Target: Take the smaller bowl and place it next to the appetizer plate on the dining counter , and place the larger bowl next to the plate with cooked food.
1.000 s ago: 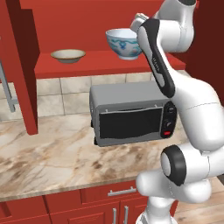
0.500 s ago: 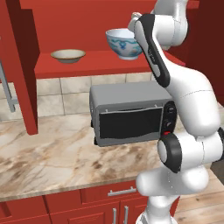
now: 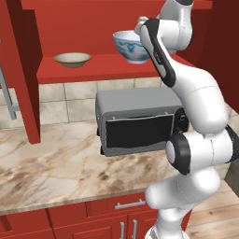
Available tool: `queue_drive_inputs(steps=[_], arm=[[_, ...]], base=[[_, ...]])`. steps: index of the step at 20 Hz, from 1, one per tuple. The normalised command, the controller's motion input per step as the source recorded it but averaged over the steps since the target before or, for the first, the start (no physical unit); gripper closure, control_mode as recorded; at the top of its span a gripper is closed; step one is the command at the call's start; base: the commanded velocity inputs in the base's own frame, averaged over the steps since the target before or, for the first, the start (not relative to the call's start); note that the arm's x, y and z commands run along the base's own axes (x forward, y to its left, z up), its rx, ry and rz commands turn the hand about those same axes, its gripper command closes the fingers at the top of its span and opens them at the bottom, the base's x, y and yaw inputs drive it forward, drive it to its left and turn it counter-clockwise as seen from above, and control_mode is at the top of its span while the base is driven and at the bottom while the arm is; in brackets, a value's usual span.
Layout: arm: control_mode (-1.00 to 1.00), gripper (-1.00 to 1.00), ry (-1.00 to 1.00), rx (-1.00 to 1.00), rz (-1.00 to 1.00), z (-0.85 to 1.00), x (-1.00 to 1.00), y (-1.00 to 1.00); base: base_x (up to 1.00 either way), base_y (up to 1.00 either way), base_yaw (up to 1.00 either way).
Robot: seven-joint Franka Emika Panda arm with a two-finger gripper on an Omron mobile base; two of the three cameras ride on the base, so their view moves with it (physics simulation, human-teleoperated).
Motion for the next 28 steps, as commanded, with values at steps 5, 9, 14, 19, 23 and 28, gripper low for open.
queue_drive_inputs(steps=[5, 9, 14, 19, 23, 28], arm=[[-1.00, -1.00, 0.00, 0.00, 0.00, 0.00, 0.45, 0.00], [-1.00, -1.00, 0.00, 0.01, 0.00, 0.00, 0.45, -0.01], [-1.00, -1.00, 0.00, 0.02, 0.00, 0.00, 0.34, -0.03], [-1.00, -1.00, 0.00, 0.00, -0.05, -0.02, 0.14, -0.05], [-1.00, -1.00, 0.00, 0.00, -0.11, -0.16, 0.21, -0.02], [-1.00, -1.00, 0.00, -0.03, -0.10, -0.30, 0.43, 0.00]], base=[[0.00, 0.00, 0.00], [0.00, 0.00, 0.00], [0.00, 0.00, 0.00], [0.00, 0.00, 0.00], [0.00, 0.00, 0.00], [0.00, 0.00, 0.00]])
